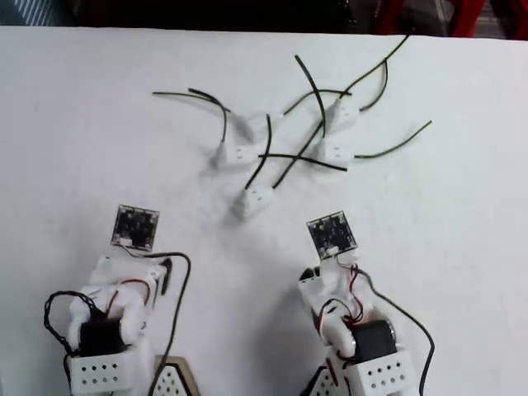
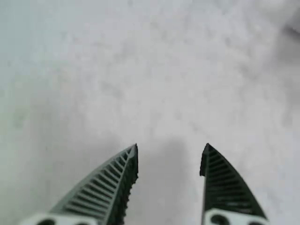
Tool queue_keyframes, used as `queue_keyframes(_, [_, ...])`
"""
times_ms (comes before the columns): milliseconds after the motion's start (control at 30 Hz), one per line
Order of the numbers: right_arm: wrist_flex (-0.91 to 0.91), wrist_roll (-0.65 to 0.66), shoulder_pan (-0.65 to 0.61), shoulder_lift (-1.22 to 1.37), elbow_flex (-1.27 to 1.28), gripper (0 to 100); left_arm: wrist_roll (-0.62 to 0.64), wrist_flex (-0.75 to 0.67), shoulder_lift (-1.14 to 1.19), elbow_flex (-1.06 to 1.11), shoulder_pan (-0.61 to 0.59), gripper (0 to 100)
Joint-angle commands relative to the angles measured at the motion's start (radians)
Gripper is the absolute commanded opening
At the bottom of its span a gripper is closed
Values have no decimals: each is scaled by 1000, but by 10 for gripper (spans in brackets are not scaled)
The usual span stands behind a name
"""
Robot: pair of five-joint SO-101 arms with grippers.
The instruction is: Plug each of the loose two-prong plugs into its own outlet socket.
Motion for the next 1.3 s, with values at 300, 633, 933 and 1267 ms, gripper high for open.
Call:
queue_keyframes(300, [71, 15, 4, -24, 14, 24, 3, 63, -7, -5, 8, 218])
queue_keyframes(633, [71, 15, 4, -24, 14, 24, 3, 63, -7, -5, 8, 218])
queue_keyframes(933, [71, 15, 4, -24, 14, 24, 3, 63, -7, -5, 8, 218])
queue_keyframes(1267, [71, 15, 4, -24, 14, 24, 3, 63, -7, -5, 8, 218])
